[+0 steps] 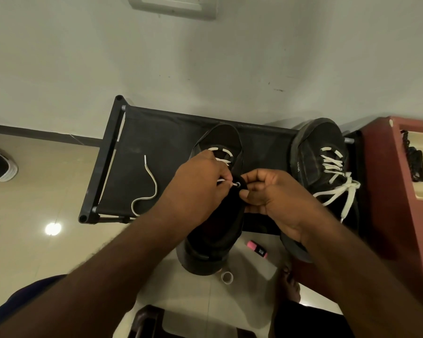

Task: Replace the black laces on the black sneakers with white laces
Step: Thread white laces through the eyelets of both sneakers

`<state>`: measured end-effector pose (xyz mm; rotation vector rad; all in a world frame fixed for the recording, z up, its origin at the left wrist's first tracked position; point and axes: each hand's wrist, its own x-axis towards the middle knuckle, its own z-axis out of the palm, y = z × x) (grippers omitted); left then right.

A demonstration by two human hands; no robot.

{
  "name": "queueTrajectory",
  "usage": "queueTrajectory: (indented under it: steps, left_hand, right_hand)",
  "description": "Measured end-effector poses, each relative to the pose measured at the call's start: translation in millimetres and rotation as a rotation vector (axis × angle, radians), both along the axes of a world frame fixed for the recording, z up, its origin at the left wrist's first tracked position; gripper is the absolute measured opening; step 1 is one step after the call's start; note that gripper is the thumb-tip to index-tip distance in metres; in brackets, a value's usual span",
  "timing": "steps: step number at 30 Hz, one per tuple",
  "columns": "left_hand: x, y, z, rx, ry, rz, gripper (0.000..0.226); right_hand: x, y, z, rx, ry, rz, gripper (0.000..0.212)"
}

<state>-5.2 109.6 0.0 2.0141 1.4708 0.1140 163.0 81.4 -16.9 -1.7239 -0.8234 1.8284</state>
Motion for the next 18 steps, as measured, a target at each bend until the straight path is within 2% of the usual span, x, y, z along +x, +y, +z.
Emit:
queueTrajectory:
  steps: [18]
  left_hand:
    - [9.6,-6.5,-3.7,0.065,0.025,0.008,0.021]
  right_hand:
    - [-0.4,0.3,-0.7,0.006,0.037,-0.04,0.028]
